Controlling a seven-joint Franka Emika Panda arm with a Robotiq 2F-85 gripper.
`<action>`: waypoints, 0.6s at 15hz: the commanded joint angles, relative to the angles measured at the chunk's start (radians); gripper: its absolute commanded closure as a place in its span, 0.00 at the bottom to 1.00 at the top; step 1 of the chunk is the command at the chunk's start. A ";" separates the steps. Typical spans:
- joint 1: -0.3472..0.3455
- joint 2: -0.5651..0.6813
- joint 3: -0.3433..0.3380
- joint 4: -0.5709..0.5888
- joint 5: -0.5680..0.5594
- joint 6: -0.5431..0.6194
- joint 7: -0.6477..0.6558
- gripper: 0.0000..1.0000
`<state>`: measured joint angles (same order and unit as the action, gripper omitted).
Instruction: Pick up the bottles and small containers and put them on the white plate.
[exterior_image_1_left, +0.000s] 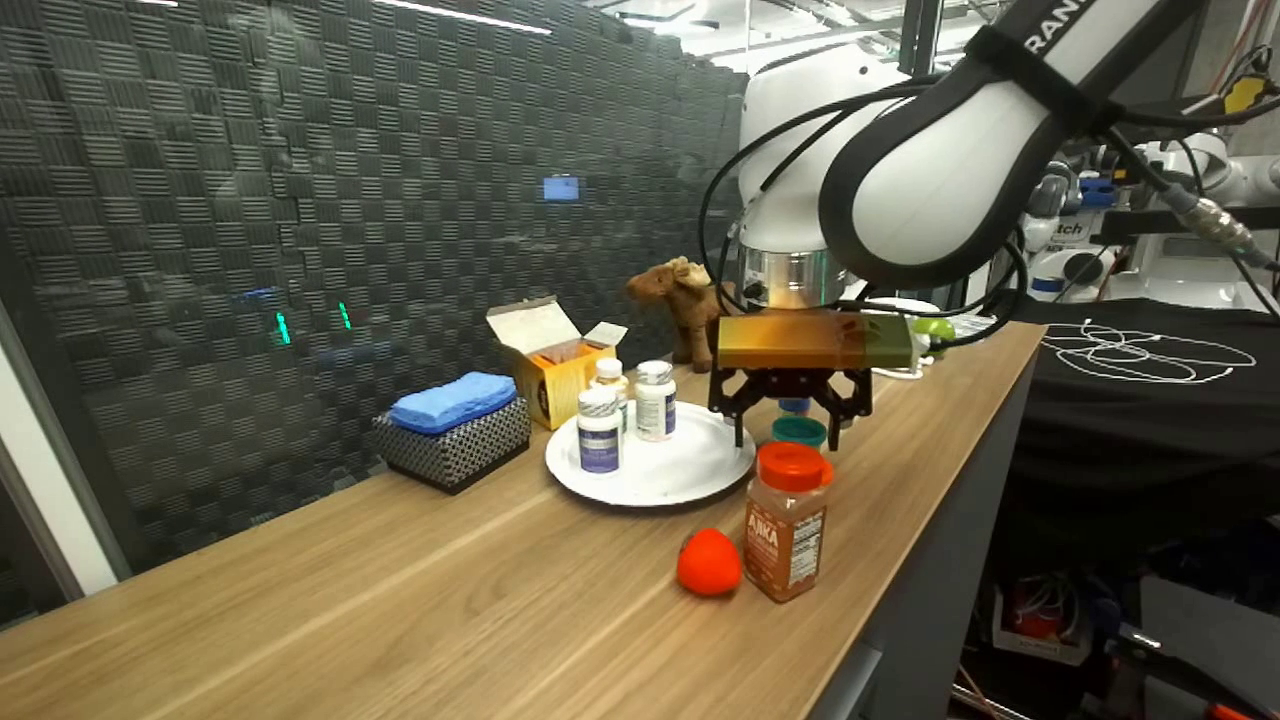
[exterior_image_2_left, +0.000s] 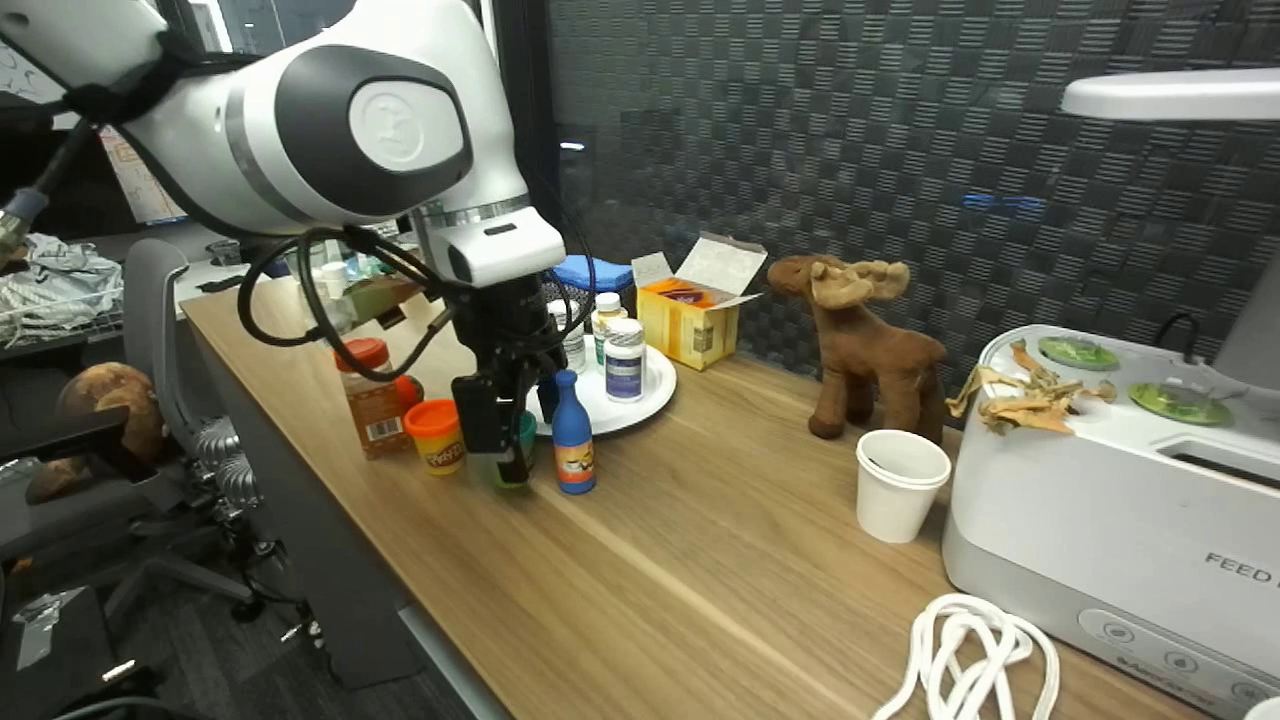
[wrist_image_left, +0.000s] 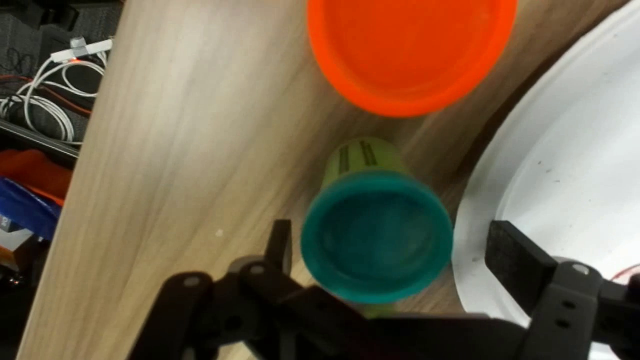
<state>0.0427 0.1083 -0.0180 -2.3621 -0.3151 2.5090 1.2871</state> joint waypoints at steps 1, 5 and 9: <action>0.022 -0.051 0.006 -0.050 0.003 0.017 0.016 0.00; 0.032 -0.070 0.006 -0.064 -0.021 0.015 0.081 0.00; 0.031 -0.098 0.006 -0.077 -0.059 0.011 0.164 0.00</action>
<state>0.0695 0.0689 -0.0129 -2.4011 -0.3275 2.5090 1.3722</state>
